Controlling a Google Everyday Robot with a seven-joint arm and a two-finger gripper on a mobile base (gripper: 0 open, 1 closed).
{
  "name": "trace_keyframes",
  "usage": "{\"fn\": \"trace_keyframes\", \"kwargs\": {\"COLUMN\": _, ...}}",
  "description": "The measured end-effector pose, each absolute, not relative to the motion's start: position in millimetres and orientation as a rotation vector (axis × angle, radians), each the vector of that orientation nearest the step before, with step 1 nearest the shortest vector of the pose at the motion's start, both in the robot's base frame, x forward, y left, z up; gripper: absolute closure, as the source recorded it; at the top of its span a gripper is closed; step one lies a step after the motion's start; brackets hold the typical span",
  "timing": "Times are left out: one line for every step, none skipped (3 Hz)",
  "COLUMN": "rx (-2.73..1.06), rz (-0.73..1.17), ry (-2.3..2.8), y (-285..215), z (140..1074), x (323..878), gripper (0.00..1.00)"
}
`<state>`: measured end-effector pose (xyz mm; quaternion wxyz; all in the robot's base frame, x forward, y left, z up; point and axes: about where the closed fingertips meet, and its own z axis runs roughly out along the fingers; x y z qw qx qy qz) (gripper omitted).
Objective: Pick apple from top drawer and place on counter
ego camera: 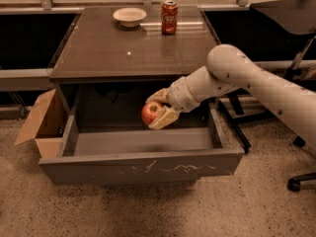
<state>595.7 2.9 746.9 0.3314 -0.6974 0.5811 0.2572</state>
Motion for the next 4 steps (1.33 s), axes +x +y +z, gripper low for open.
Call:
{"fn": "trace_keyframes", "kwargs": {"rx": -1.773, "rz": 0.574, "ry": 1.47, "y": -21, "z": 801, "x": 588, "gripper": 1.0}}
{"fn": "trace_keyframes", "kwargs": {"rx": -1.773, "rz": 0.574, "ry": 1.47, "y": -21, "z": 801, "x": 588, "gripper": 1.0}}
{"fn": "trace_keyframes", "kwargs": {"rx": -1.776, "rz": 0.54, "ry": 1.416, "y": -13, "z": 833, "x": 592, "gripper": 1.0}}
{"fn": "trace_keyframes", "kwargs": {"rx": -1.723, "rz": 0.458, "ry": 1.423, "y": -8, "z": 887, "x": 609, "gripper": 1.0}}
